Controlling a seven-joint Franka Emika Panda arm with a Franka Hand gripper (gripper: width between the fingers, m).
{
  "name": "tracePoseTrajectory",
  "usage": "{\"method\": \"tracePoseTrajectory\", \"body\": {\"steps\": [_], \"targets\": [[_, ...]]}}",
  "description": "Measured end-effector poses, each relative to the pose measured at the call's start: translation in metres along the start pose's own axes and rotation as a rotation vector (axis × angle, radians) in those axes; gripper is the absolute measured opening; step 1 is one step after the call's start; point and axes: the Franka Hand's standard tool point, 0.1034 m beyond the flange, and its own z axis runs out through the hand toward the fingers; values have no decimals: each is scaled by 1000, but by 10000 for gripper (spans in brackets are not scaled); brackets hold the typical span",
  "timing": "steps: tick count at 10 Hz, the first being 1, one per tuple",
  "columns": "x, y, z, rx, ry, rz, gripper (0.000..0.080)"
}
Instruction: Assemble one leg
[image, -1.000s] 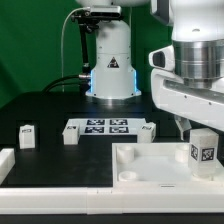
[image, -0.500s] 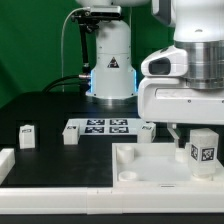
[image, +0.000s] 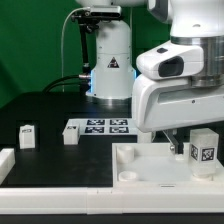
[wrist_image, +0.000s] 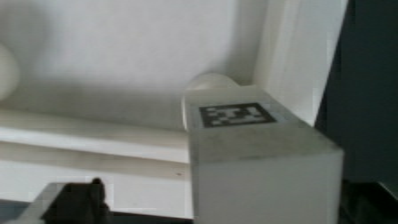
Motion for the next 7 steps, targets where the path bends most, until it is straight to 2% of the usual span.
{"method": "tracePoseTrajectory", "body": {"steps": [2, 3, 4, 6, 7], "targets": [[0, 0, 0, 0, 0, 4, 380], [0, 0, 0, 0, 0, 4, 380], [0, 0, 0, 0, 0, 17, 291], [0, 0, 0, 0, 0, 57, 291], [0, -1, 1, 7, 7, 207, 291]]}}
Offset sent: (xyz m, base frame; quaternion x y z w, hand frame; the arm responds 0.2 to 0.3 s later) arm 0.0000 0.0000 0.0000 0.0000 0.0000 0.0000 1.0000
